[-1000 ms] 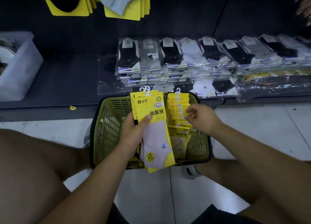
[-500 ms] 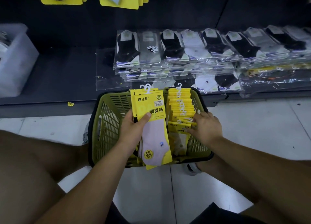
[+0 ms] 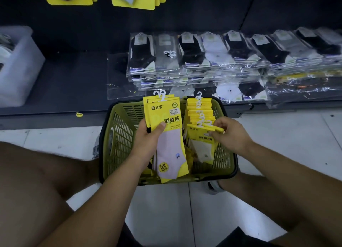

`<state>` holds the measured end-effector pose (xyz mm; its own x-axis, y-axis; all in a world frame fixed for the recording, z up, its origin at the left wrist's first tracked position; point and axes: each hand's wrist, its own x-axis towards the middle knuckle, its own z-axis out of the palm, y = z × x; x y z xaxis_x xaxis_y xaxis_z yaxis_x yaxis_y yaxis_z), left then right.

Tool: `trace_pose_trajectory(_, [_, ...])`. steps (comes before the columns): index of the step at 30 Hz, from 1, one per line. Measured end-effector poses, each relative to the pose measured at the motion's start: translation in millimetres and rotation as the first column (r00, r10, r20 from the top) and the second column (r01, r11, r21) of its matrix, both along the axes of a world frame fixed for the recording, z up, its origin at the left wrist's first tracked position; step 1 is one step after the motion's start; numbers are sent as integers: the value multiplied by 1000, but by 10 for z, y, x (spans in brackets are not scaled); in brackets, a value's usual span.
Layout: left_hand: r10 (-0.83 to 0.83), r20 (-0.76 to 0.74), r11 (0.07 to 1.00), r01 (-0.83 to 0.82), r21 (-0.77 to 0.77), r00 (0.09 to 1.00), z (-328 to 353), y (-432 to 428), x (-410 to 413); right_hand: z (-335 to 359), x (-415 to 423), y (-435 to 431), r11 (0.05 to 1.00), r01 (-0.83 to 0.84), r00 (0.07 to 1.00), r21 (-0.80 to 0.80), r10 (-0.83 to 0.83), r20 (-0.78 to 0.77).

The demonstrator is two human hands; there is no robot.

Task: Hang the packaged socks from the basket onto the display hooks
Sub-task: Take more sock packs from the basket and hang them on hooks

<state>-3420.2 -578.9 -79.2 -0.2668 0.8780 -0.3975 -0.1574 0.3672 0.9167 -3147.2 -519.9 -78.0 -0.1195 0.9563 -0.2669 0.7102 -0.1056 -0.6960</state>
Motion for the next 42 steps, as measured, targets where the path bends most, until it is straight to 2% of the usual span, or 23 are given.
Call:
trace_pose_trajectory(4, [33,15,999,-33,5,999,41,52,-13,465,34,142,998,49,964,-35,-57,-261])
trace_pose_trajectory(7, [24,-15,999,-24,22,1000,90,61,-9,841,16,241,996,53,853,-72,-83,-515])
trace_pose_trajectory(10, [-5,-43,999,8,51,999,152,57,33,1058,-125,264,994,-2,760,-108,-68,-646])
trace_pose_trajectory(14, [-93,-26,995,94,36,995,268,58,139,1123,-438,210,989,-57,747,-139,-50,-662])
trace_pose_trajectory(17, [-109,1,993,109,36,994,355,13,212,1079,-612,177,986,22,795,-166,-118,-595])
trace_pose_trajectory(21, [-84,130,996,80,36,988,394,-51,315,936,-752,85,974,124,784,-188,-212,-583])
trace_pose_trajectory(25, [-67,50,998,67,8,996,259,-80,357,763,-799,48,969,177,811,-172,-243,-532])
trace_pose_trajectory(27, [-55,12,998,54,9,998,189,-63,270,642,-674,103,962,244,850,-123,-273,-451])
trace_pose_trajectory(28, [-47,-7,999,47,9,999,163,-49,208,565,-561,142,970,243,913,-24,-237,-333])
trace_pose_trajectory(30, [-29,-18,1000,29,8,999,137,-21,94,385,-302,188,990,84,996,117,-83,-13])
trace_pose_trajectory(32, [-18,-15,1000,18,7,1000,99,0,10,198,-100,171,994,-93,974,58,78,212])
trace_pose_trajectory(35, [0,-24,1000,-1,-3,1000,34,10,-54,-40,4,112,971,-238,892,13,214,398])
trace_pose_trajectory(42, [-1,-27,1000,0,-20,1000,-22,25,-66,-204,-5,92,954,-300,828,27,246,503])
